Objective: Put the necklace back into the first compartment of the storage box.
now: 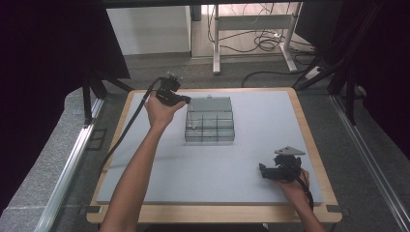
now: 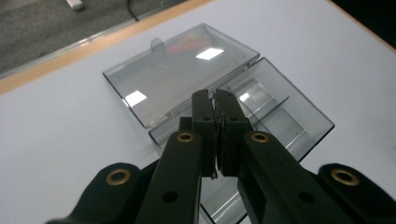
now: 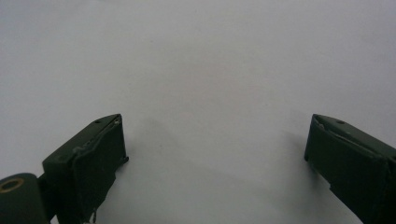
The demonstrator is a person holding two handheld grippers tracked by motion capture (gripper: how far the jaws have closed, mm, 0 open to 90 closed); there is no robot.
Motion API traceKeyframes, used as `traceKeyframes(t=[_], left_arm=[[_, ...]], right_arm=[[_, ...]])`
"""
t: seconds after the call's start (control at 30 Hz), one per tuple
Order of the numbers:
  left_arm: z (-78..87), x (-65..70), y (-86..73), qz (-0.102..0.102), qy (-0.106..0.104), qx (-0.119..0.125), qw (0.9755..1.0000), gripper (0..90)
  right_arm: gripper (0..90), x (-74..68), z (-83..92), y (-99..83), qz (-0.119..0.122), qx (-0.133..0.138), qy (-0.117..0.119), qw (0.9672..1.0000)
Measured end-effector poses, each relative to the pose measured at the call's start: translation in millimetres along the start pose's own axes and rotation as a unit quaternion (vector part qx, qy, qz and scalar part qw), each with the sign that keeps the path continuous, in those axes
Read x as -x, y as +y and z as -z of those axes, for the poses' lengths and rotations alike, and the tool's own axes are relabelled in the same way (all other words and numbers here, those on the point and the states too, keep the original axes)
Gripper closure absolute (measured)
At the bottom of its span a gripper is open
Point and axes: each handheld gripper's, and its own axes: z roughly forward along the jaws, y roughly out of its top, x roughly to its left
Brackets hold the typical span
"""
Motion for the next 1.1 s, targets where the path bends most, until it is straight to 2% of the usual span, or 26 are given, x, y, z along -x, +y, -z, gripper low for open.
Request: traceKeyframes(t=[0.3,0.67,1.1], left_arm=[[-31.7,-1.7,-21.2,0.005,-0.006,-0.024,0.9997,88.5],[-65.5,-3.3,-40.0,0.012,-0.005,-0.054,0.9985,88.3],[-81.7,0.4,-48.7,0.006,0.007,-0.072,0.9974,87.3]], right_arm=[[5.0,0.1,0.0,0.0,0.001,0.000,0.000,1.0000],[4.9,0.2,0.0,0.0,0.001,0.000,0.000,1.0000],[4.9,0.1,0.0,0.0,0.001,0.000,0.000,1.0000]])
